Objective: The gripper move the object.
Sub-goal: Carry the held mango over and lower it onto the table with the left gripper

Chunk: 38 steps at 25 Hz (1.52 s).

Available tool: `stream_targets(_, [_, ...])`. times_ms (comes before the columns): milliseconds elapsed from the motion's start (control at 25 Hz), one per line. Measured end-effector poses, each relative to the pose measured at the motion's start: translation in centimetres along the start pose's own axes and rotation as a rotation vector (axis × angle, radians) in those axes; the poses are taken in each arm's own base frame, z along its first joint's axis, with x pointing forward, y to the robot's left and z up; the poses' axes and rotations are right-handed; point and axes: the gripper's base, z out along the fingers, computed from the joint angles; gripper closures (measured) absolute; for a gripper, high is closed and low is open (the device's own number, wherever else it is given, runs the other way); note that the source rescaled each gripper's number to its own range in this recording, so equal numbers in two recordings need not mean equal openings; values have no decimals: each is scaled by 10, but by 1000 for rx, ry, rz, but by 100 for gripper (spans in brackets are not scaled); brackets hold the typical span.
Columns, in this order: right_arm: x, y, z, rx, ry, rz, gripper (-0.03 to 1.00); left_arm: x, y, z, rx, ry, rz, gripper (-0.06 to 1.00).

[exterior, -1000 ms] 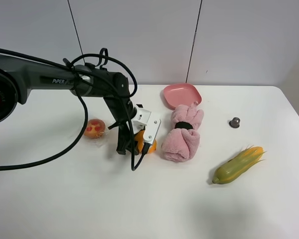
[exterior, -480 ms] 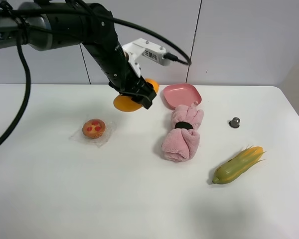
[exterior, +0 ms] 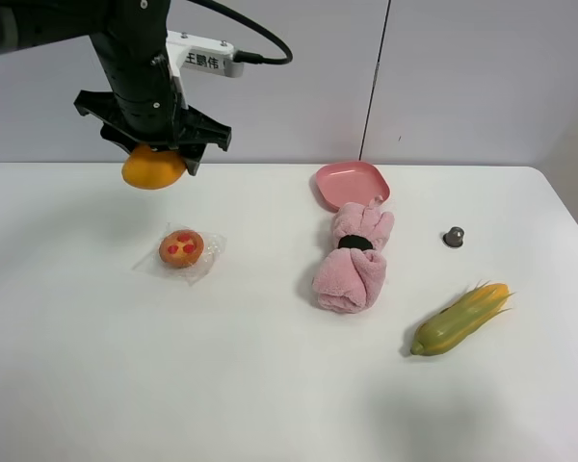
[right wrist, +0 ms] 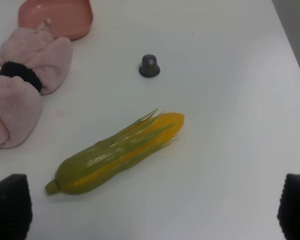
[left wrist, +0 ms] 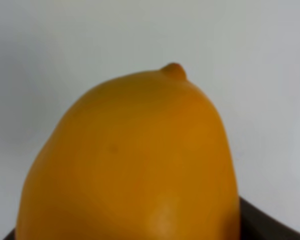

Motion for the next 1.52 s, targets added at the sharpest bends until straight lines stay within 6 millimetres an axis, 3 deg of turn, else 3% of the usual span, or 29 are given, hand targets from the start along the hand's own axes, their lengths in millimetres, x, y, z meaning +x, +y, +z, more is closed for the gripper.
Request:
stream_targets(360, [0, 0, 0, 0, 0, 0, -3, -7, 79, -4, 3, -12, -233, 93])
stream_targets(640, [0, 0, 0, 0, 0, 0, -3, 29, 116, 19, 18, -64, -328, 93])
stream_targets(1040, [0, 0, 0, 0, 0, 0, -3, 79, 116, 77, 81, -87, -389, 93])
stream_targets(1520, [0, 0, 0, 0, 0, 0, -3, 87, 111, 121, 81, -32, -386, 93])
